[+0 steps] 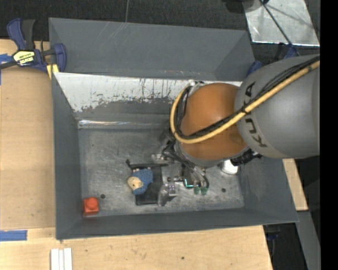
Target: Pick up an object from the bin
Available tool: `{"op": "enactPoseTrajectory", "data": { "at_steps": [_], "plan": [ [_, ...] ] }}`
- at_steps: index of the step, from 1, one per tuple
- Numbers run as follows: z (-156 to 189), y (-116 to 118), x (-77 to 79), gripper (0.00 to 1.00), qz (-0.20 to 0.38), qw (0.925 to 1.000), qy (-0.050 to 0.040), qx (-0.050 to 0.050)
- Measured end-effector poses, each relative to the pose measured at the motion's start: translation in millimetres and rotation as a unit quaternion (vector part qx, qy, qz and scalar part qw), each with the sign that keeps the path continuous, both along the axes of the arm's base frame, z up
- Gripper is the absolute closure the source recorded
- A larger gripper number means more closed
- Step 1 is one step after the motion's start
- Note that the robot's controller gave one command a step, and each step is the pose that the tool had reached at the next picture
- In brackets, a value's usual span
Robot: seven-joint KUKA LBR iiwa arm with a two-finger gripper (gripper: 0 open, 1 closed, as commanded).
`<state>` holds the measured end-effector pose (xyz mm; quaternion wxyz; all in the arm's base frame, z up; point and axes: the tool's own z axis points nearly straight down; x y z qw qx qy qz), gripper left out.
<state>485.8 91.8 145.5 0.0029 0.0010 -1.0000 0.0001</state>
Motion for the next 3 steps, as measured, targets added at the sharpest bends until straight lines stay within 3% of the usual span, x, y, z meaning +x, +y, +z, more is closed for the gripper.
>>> {"op": "enactPoseTrajectory", "data": {
  "at_steps": [1,2,3],
  "plan": [
    [-70.9,-5.3,9.9,0.0,-0.09,0.996,-0.0069,0.001],
    [-45.0,2.2,0.8,0.0,-0.169,0.9856,-0.0052,0.0],
    [-34.1,-0.5,4.9,0.0,-0.27,0.9629,-0.0054,0.0]
  ]
}}
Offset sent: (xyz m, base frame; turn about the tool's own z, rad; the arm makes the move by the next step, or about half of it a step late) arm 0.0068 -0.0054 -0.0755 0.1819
